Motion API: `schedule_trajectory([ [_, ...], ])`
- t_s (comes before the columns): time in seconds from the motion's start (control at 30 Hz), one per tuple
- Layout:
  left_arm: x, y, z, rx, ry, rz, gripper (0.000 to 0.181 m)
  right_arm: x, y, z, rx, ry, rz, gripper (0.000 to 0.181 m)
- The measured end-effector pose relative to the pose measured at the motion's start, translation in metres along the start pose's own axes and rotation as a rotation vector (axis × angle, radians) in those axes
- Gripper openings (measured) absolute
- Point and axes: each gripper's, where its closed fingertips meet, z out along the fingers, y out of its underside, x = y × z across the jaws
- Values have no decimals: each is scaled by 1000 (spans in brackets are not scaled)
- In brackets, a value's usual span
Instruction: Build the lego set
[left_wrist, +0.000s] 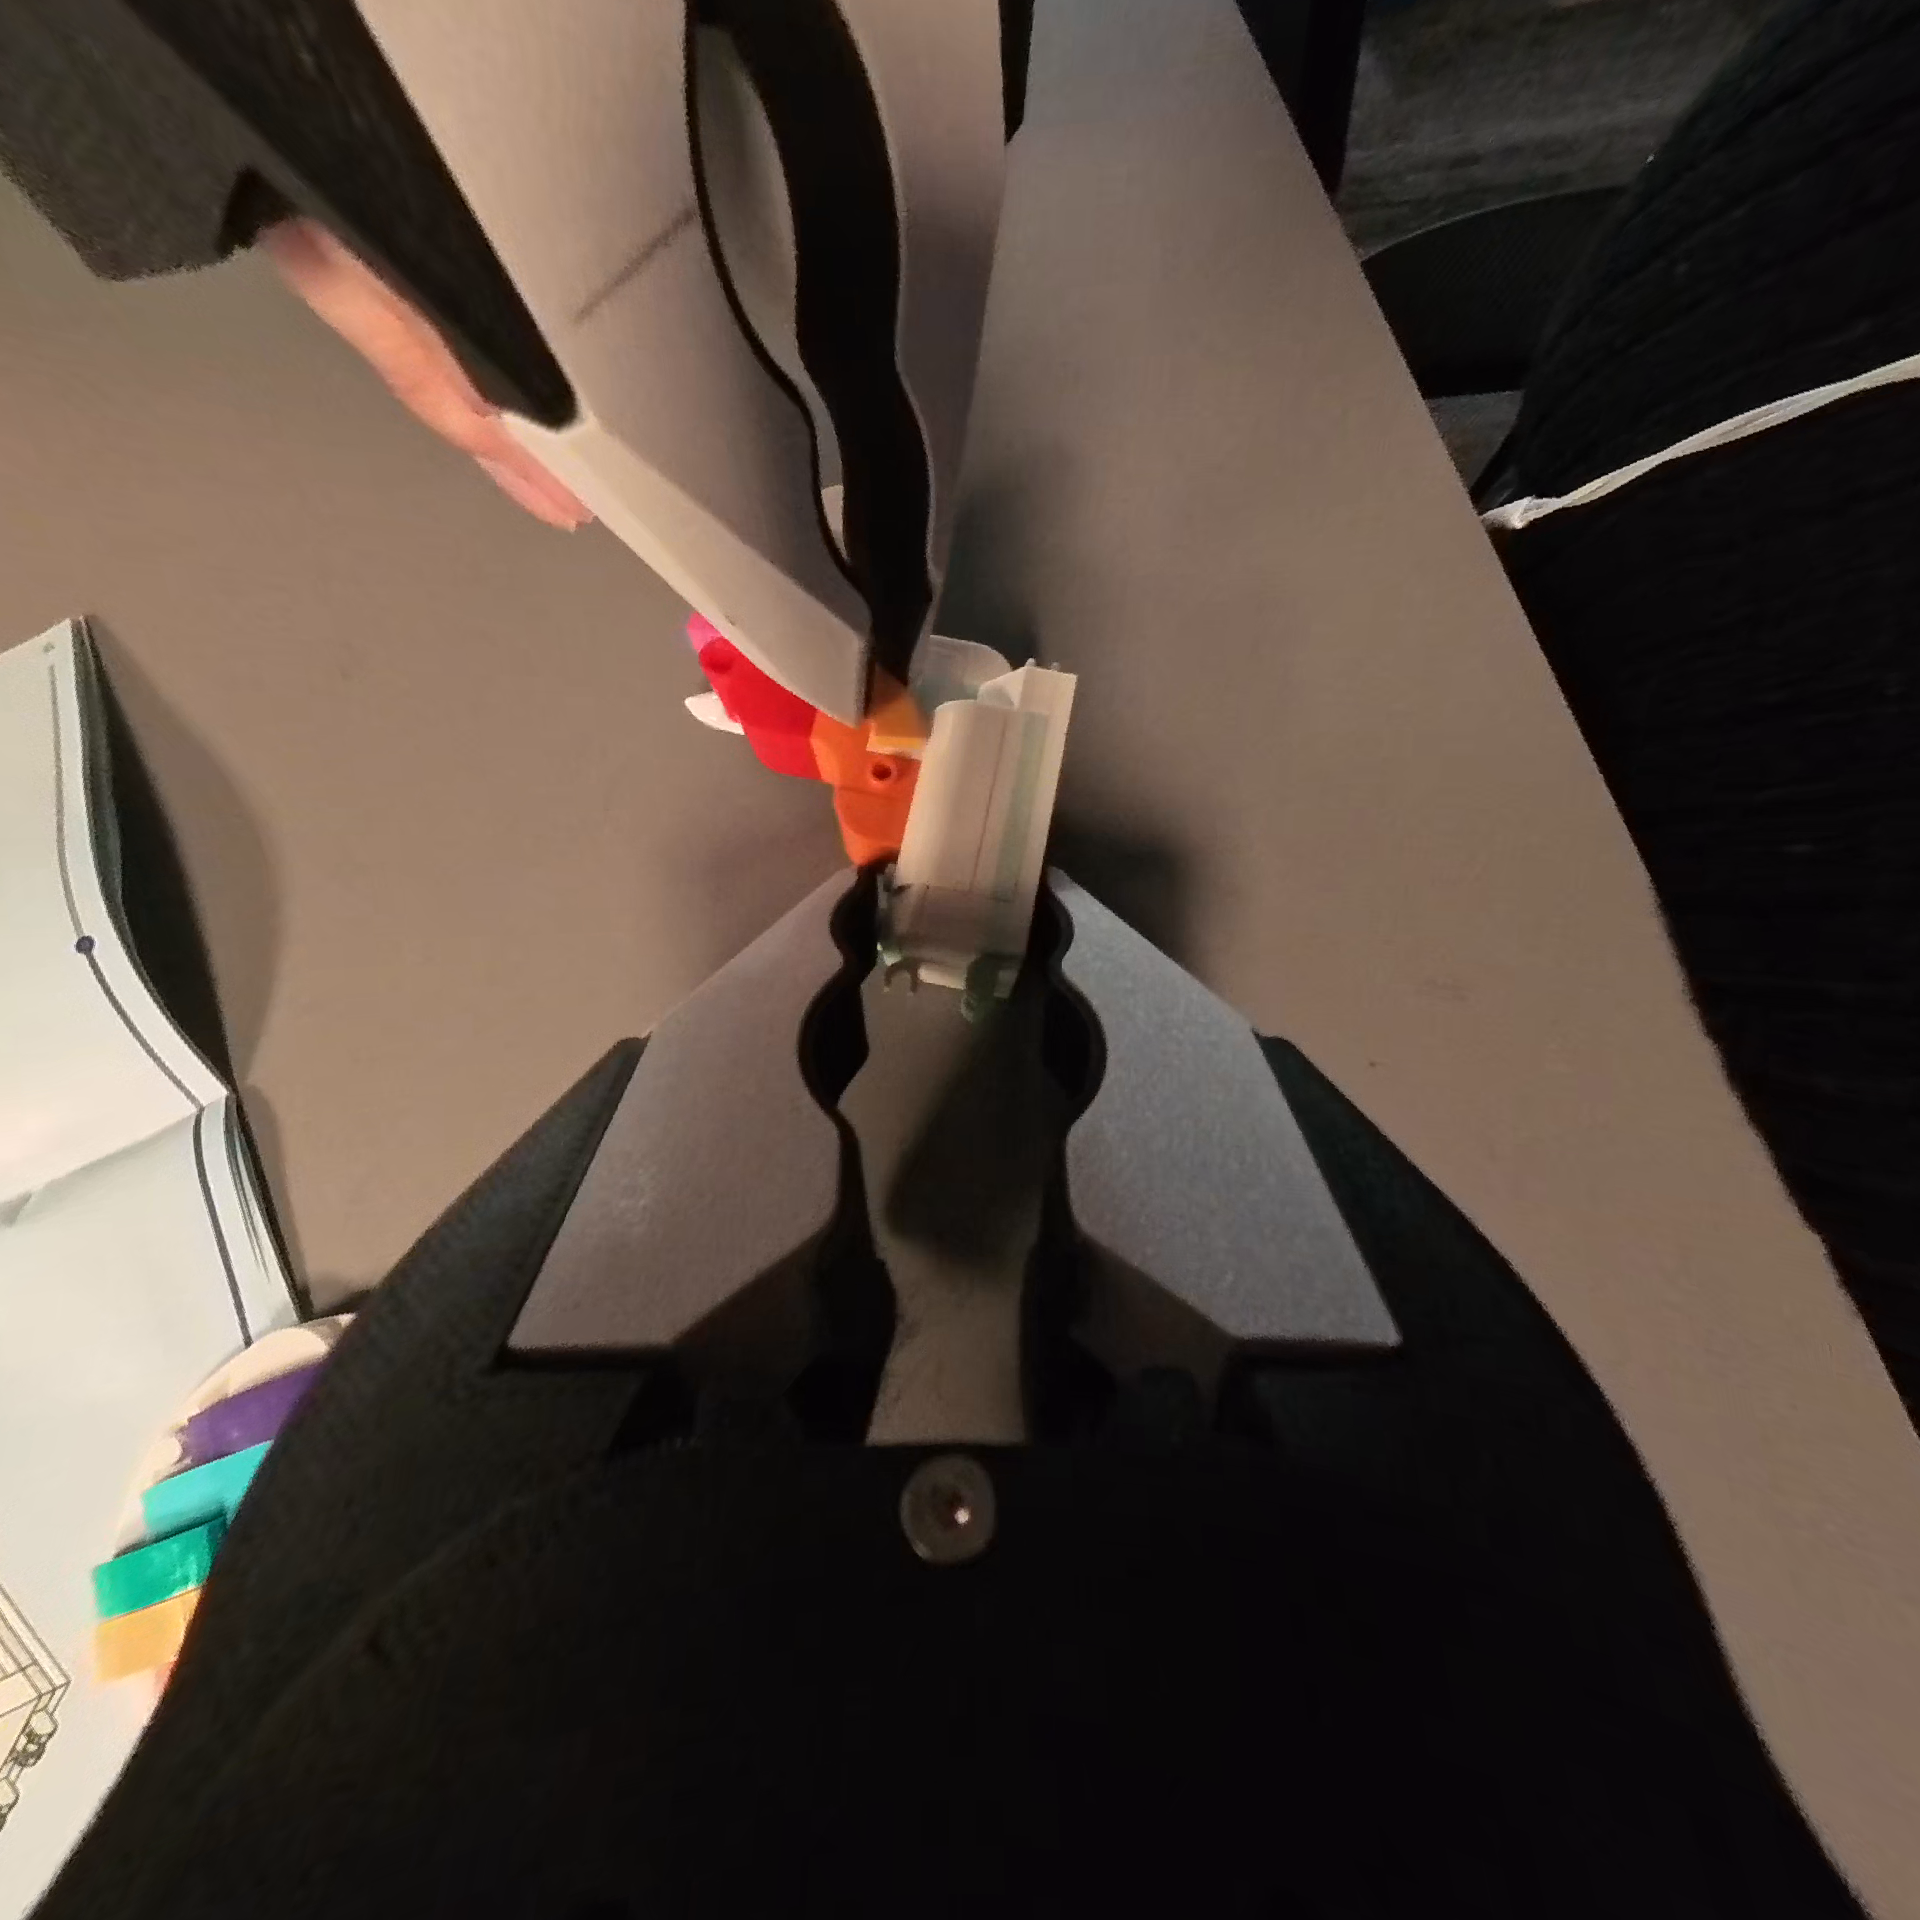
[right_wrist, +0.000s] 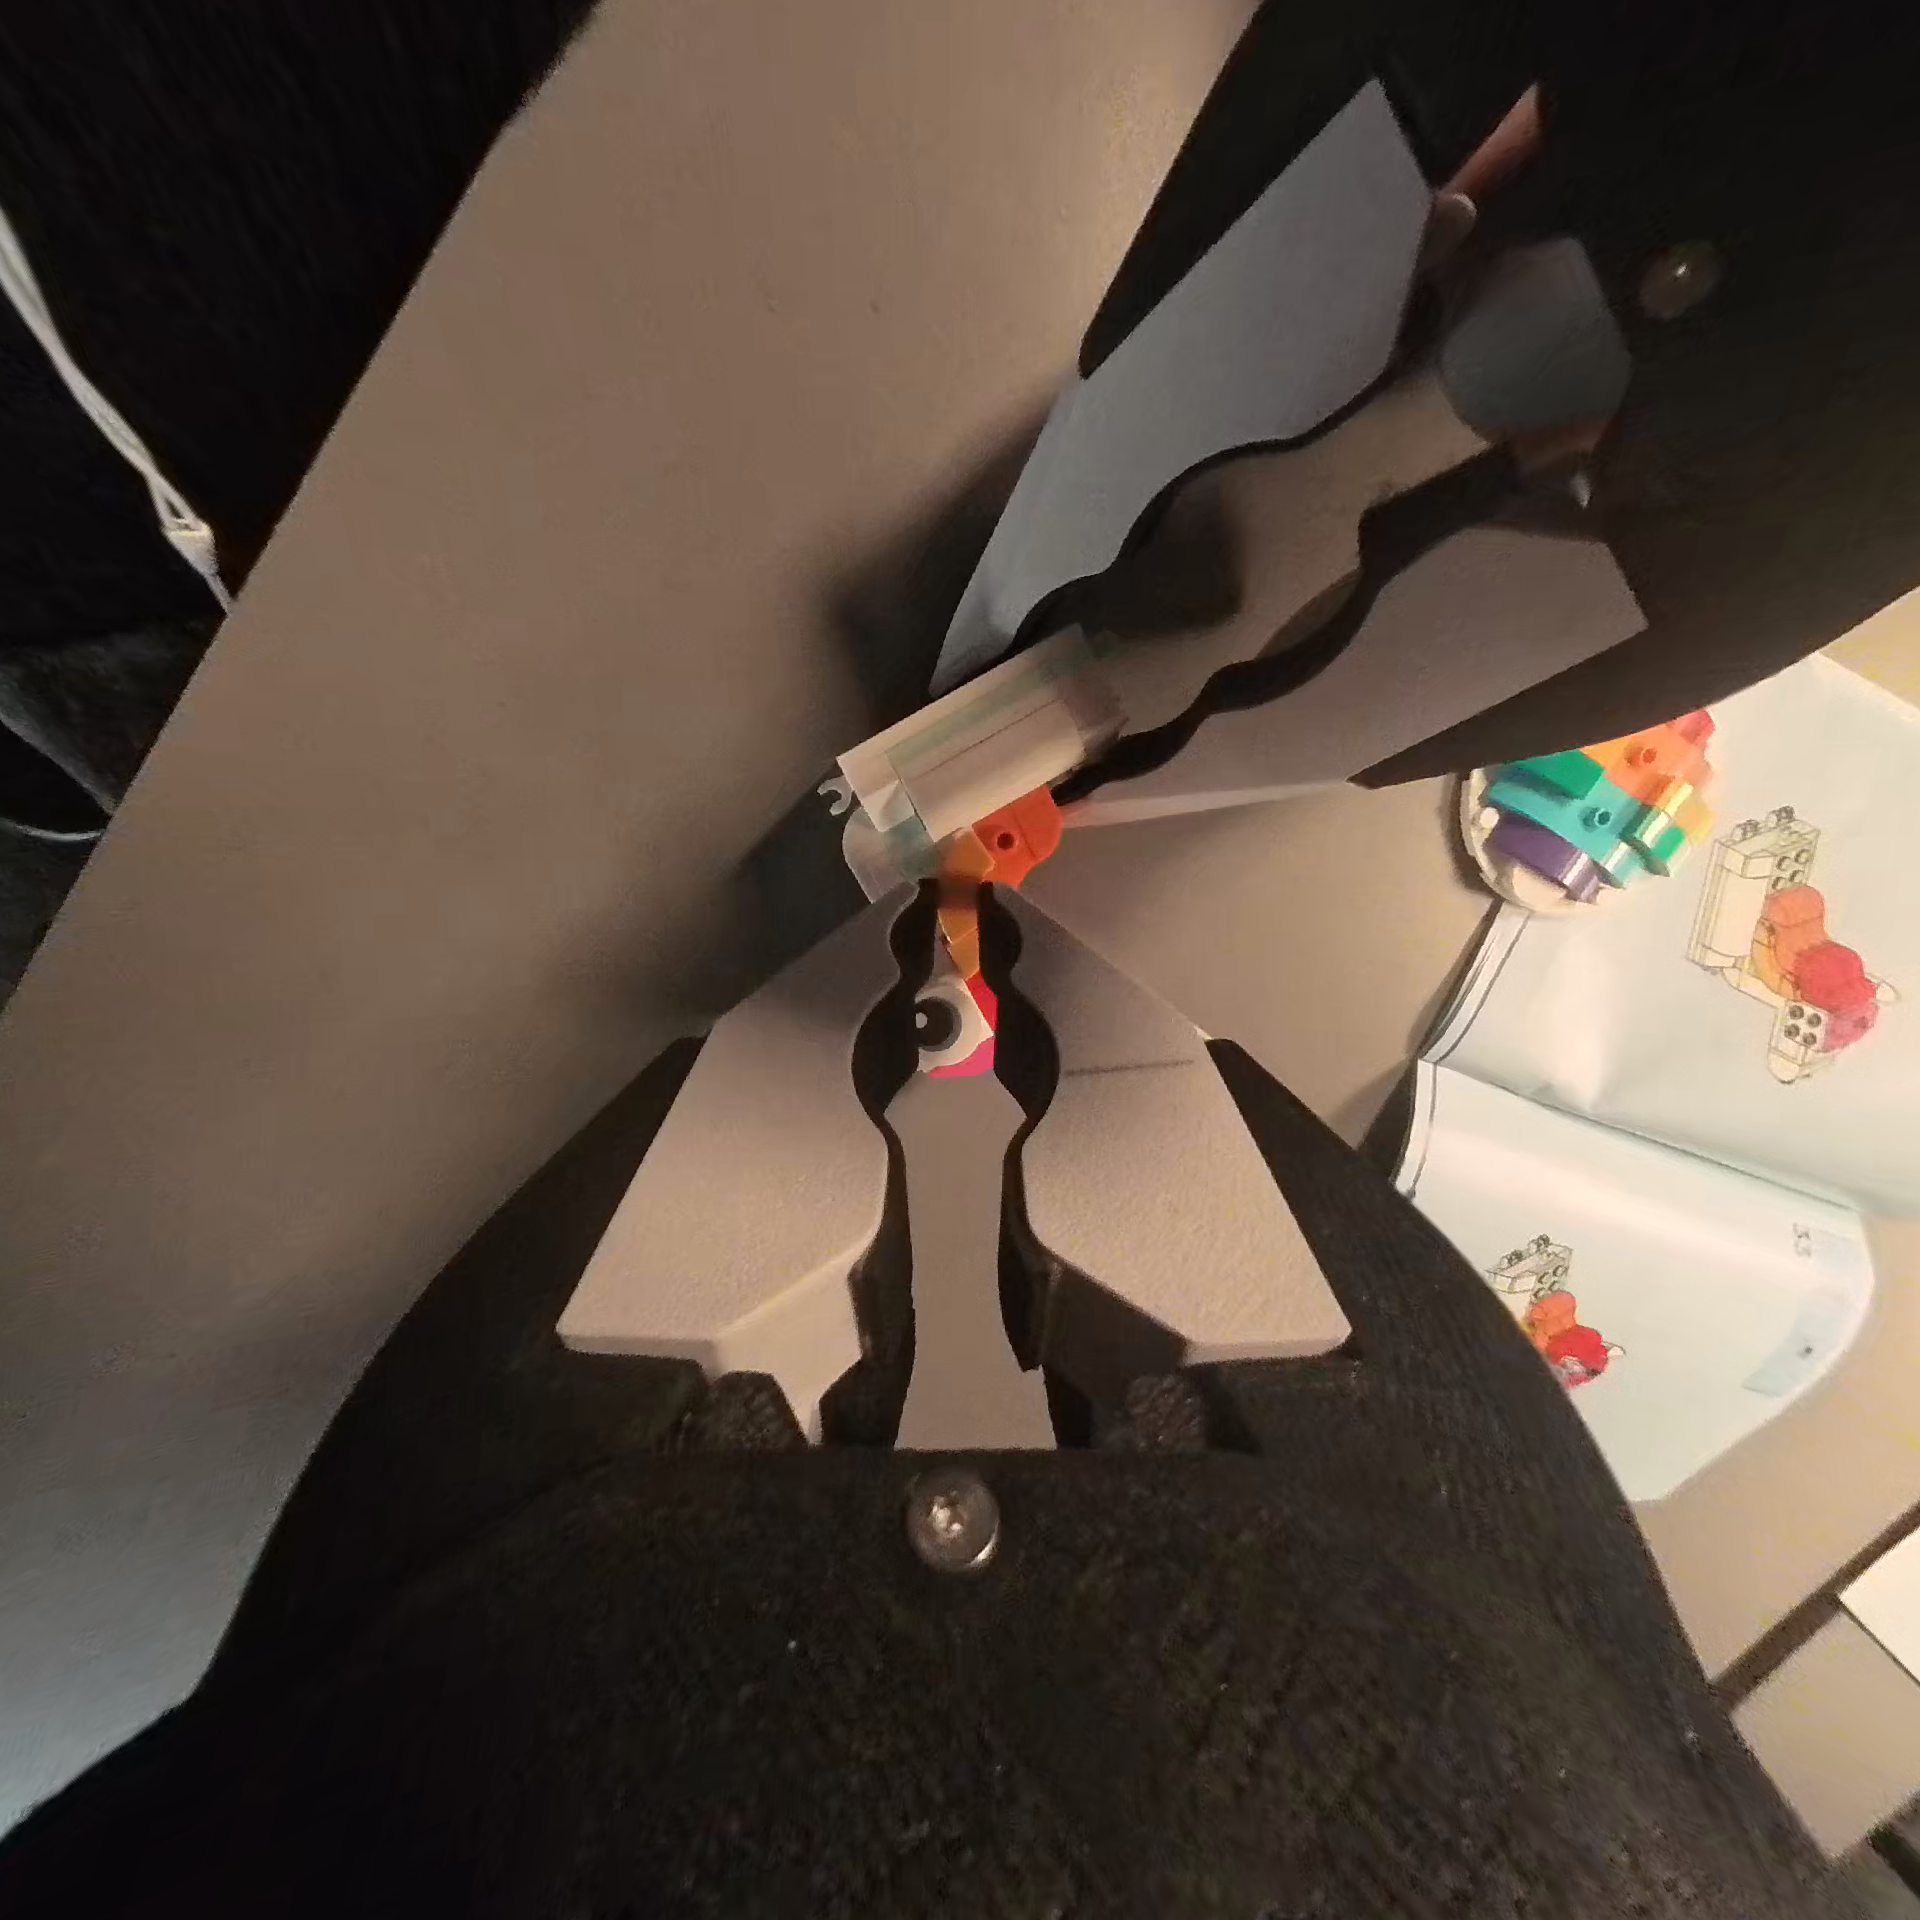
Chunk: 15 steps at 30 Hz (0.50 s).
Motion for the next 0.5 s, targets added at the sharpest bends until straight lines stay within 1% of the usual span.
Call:
schedule_trajectory([
  [0.17, 2, 1, 0, -1, 7, 7, 29, -1, 0, 1, -4, -26, 76, 7],
  [0.37, 2, 0, 1, -1, 4, 9, 28, 0, 0, 1, -9, -12, 85, 8],
  [0.5, 2, 0, 1, -1, 6, 9, 28, 1, 2, -1, -9, 9, 96, 13],
])
